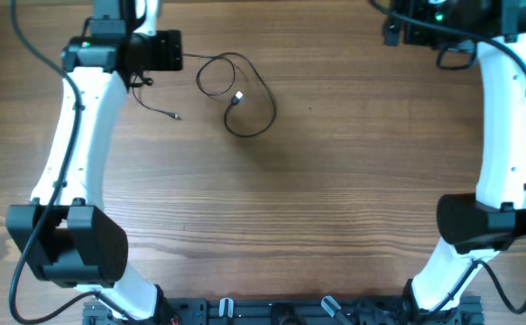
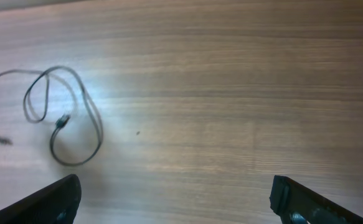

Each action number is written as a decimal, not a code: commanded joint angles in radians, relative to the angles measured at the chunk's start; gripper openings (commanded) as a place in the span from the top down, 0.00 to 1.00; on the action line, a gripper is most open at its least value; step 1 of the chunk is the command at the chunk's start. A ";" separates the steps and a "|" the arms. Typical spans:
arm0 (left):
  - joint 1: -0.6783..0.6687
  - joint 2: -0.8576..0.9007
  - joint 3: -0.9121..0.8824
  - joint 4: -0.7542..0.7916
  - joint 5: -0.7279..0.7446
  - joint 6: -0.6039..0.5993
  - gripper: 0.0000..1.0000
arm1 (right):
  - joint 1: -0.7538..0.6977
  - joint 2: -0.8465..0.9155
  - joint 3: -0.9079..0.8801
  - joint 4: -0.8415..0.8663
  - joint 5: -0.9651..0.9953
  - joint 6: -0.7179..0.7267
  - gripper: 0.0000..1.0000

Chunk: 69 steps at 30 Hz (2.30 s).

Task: Untangle cables

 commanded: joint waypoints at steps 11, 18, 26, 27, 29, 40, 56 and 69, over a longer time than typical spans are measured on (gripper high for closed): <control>0.061 -0.033 -0.003 0.004 0.148 -0.042 0.22 | 0.154 0.005 0.011 0.017 0.063 0.034 0.00; 0.090 -0.033 -0.003 0.005 0.098 -0.042 0.23 | 0.246 0.094 0.011 0.053 0.063 0.092 0.00; 0.186 -0.033 -0.003 0.004 0.095 -0.090 0.28 | 0.348 0.220 0.011 0.130 0.062 0.101 0.00; 0.189 -0.033 -0.003 0.003 0.085 -0.090 0.28 | 0.361 0.238 0.011 0.148 0.062 0.101 0.00; 0.189 -0.033 -0.003 0.000 0.035 -0.082 0.29 | 0.387 0.275 0.011 0.190 0.061 0.101 0.00; 0.185 -0.020 -0.003 0.000 0.017 -0.005 0.23 | 0.524 0.470 0.011 0.455 0.061 0.122 0.00; 0.185 -0.019 -0.003 -0.019 0.191 0.158 0.21 | 0.582 0.632 0.002 0.534 0.118 0.285 0.00; 0.185 -0.019 -0.003 -0.019 0.190 0.158 0.22 | 0.583 0.715 -0.004 0.650 0.134 0.386 0.00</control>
